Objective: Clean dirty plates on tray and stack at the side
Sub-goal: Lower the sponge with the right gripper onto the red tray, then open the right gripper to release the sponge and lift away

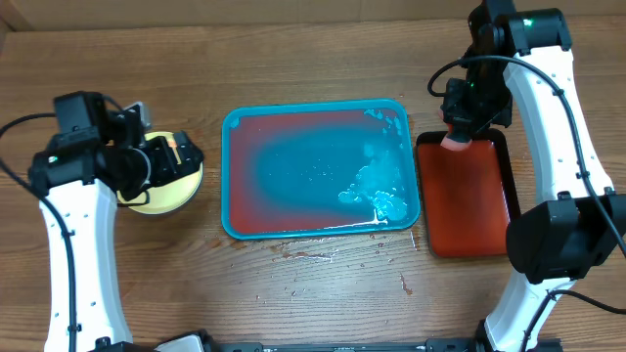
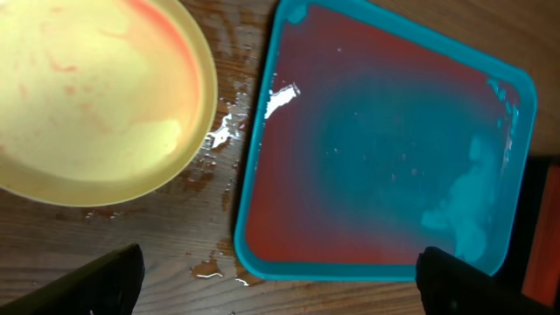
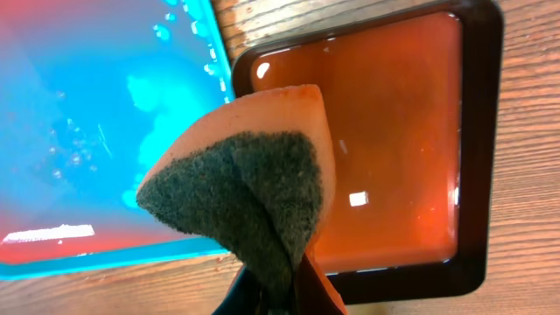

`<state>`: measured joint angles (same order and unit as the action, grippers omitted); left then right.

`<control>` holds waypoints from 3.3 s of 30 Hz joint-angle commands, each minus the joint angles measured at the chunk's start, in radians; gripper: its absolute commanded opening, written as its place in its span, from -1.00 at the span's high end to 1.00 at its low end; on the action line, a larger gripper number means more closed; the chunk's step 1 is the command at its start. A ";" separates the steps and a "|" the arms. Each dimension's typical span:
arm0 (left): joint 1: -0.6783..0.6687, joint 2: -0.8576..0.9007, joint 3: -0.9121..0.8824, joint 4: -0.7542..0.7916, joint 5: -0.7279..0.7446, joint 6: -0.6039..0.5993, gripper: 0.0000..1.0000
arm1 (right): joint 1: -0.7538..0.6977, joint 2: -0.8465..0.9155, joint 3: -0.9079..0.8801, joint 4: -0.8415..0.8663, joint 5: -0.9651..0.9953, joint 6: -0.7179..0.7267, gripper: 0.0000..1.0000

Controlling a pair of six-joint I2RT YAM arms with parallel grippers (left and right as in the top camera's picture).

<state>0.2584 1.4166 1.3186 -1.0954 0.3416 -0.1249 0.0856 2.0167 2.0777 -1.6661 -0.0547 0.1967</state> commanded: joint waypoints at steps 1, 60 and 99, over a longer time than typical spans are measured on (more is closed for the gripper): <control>-0.051 -0.003 0.000 0.014 -0.053 0.025 -0.99 | -0.016 -0.029 -0.062 0.025 0.028 -0.011 0.92; -0.130 -0.003 -0.001 0.052 -0.090 0.077 -0.99 | -0.111 -0.760 -0.464 0.317 -0.195 -0.014 -1.00; -0.128 -0.003 -0.001 0.052 -0.090 0.077 -1.00 | -0.114 -1.383 -1.237 1.233 -0.043 -0.068 -1.00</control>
<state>0.1322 1.4166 1.3178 -1.0454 0.2497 -0.0704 -0.0261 0.7223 1.0008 -0.5533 -0.1135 0.1497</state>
